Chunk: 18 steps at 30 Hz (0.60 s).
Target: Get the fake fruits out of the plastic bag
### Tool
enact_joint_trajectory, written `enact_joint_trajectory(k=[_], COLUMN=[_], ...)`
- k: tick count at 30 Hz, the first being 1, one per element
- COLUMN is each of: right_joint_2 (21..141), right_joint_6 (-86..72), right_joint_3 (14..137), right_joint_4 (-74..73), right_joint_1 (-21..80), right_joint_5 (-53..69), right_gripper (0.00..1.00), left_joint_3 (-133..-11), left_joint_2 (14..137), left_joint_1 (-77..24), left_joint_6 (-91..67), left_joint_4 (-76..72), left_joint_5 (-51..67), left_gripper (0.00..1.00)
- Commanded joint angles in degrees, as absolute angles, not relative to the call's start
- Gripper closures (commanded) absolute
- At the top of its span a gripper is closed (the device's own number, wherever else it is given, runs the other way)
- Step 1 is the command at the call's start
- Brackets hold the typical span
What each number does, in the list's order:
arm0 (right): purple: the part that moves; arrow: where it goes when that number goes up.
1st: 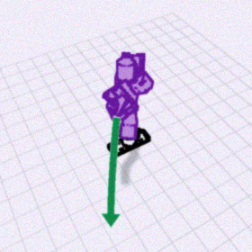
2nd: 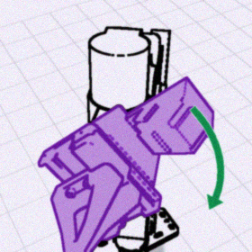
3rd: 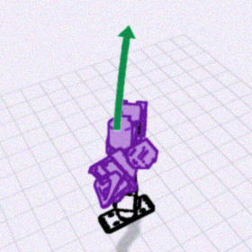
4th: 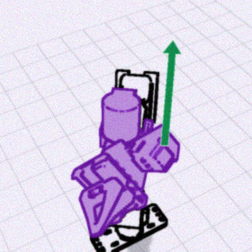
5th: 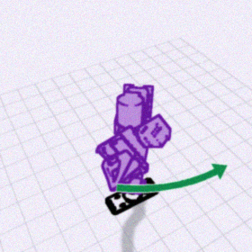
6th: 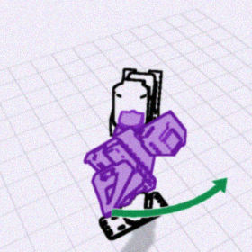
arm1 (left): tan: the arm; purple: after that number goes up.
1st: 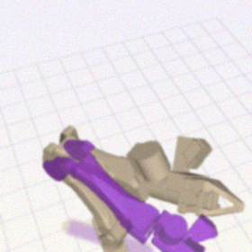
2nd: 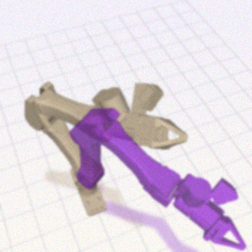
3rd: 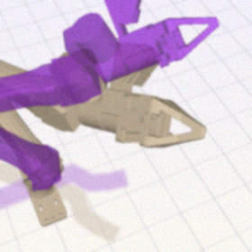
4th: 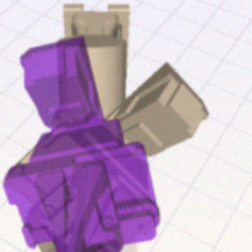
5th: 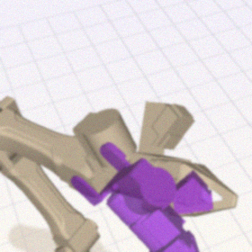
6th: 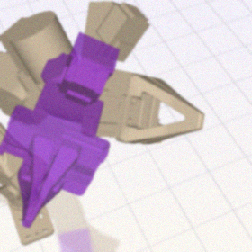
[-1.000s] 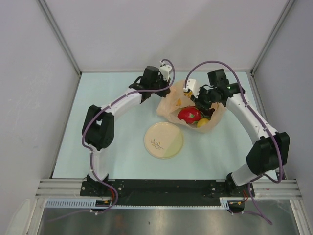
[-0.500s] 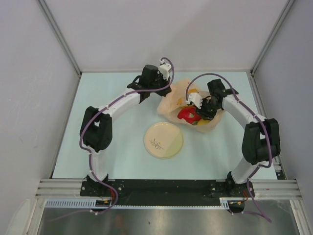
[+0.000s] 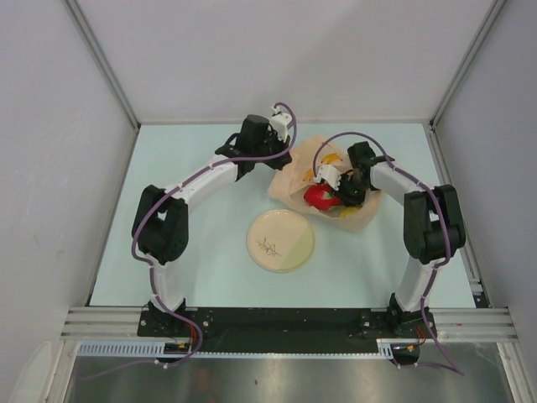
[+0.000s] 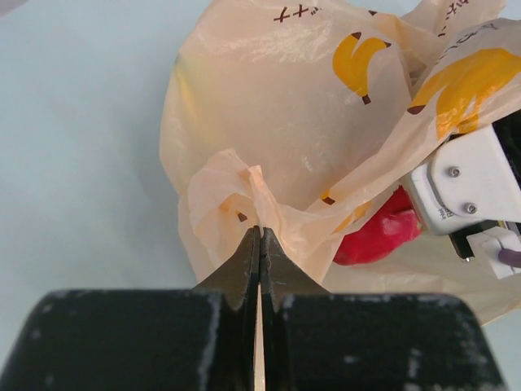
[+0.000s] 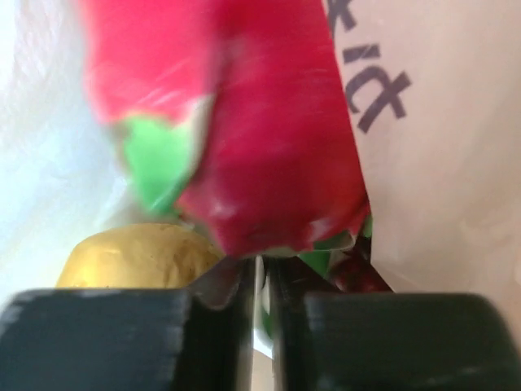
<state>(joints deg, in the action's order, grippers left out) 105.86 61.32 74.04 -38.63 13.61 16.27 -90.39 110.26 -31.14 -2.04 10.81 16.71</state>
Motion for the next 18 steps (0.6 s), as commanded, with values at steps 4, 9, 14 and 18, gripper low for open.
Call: enact_joint_trajectory(k=[4, 9, 14, 18], right_joint_2=[95.64, 85.02, 79.9, 77.96], right_joint_6=[61.95, 66.97, 71.54, 70.49], right_joint_3=[74.53, 74.44, 74.09, 73.13], right_joint_4=[-38.05, -42.79, -45.79, -45.27], right_joint_1=[14.76, 18.45, 22.58, 23.29], right_joint_5=[16.26, 15.03, 12.13, 13.35], right_gripper=[1.0, 1.0, 1.0, 1.0], left_joint_3=[-90.09, -92.11, -94.39, -95.36], left_joint_2=[105.82, 106.7, 107.75, 107.67], left_joint_1=[-31.73, -31.73, -31.73, -31.73], left_joint_6=[-1.41, -1.76, -2.72, -4.04], left_joint_4=[9.58, 9.67, 9.76, 9.23], left_joint_5=[16.88, 17.31, 18.28, 19.33], left_gripper=[1.0, 1.0, 1.0, 1.0])
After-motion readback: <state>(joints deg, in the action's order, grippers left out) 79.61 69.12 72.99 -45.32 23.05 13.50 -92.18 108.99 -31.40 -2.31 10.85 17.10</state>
